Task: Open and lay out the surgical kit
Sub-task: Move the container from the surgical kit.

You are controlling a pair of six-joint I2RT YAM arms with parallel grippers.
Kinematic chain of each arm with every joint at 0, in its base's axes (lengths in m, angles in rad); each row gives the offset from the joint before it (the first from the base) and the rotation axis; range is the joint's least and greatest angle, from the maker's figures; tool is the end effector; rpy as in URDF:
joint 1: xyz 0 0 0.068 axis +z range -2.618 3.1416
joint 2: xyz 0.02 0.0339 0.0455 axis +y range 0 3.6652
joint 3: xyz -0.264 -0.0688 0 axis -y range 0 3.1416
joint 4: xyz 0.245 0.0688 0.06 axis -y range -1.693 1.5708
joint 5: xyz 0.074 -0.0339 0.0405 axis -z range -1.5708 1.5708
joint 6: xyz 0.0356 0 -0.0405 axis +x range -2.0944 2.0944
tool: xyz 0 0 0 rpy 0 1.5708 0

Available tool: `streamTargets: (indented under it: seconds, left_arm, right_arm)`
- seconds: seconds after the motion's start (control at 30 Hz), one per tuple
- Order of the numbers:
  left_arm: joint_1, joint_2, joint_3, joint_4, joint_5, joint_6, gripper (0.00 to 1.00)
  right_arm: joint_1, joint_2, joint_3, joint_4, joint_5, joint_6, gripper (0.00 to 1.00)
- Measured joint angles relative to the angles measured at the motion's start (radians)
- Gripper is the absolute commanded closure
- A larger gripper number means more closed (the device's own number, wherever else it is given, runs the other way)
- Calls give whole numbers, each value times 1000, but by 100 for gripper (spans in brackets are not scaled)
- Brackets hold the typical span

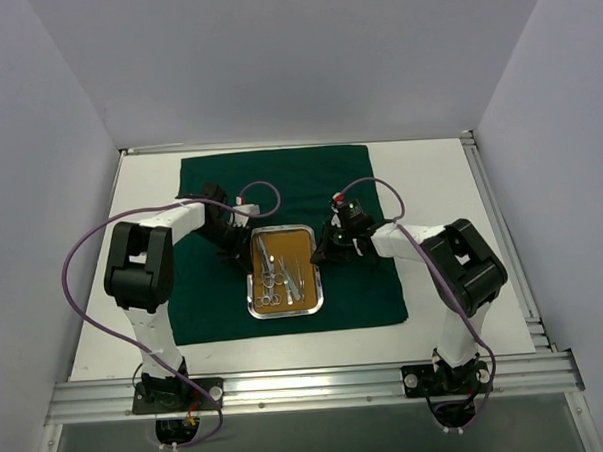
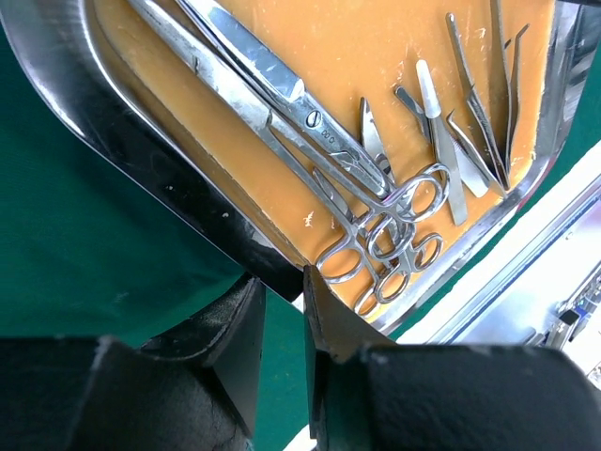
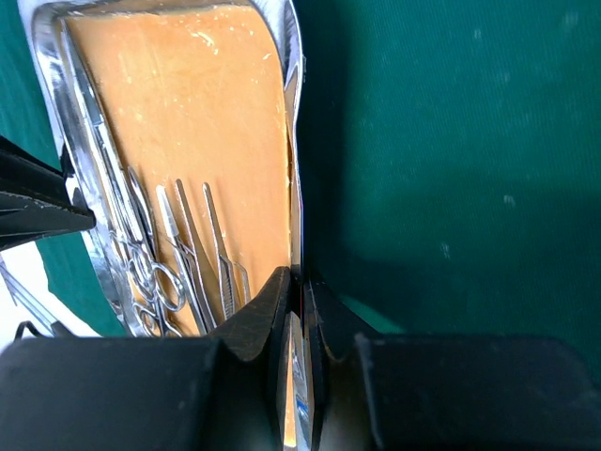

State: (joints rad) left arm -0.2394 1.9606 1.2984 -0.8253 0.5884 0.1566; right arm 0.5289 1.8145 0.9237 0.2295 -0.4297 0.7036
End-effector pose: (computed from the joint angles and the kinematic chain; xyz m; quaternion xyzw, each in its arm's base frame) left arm 0.3441 -0.1043 0.1511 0.1999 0.9351 -0.2911 0.0278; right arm 0.3105 0.1987 0.1516 -0.0167 0.8825 0.4043 0.2395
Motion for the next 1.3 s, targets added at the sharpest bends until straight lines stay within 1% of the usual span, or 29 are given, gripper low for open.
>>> streamTargets:
  seconds: [0.4, 0.57, 0.8, 0.9, 1.13, 1.3]
  left_arm:
    - [25, 0, 80, -10, -9, -2, 98]
    - [47, 12, 145, -18, -21, -12, 98]
    - [72, 122, 312, -39, -82, -21, 98]
    - [80, 170, 377, -56, -106, -23, 98]
    - [104, 263, 537, -97, -136, -26, 98]
    - [110, 299, 591, -99, -145, -41, 98]
  right_arm:
    - [-26, 42, 106, -47, -15, -7, 100]
    - [-34, 103, 204, -70, -17, -19, 100]
    - [-51, 277, 431, -125, -21, -30, 100]
    - [-52, 328, 505, -157, -20, -28, 100]
    - [-59, 397, 644, -188, -10, -21, 100]
    - [-66, 445, 692, -183, -10, 11, 100]
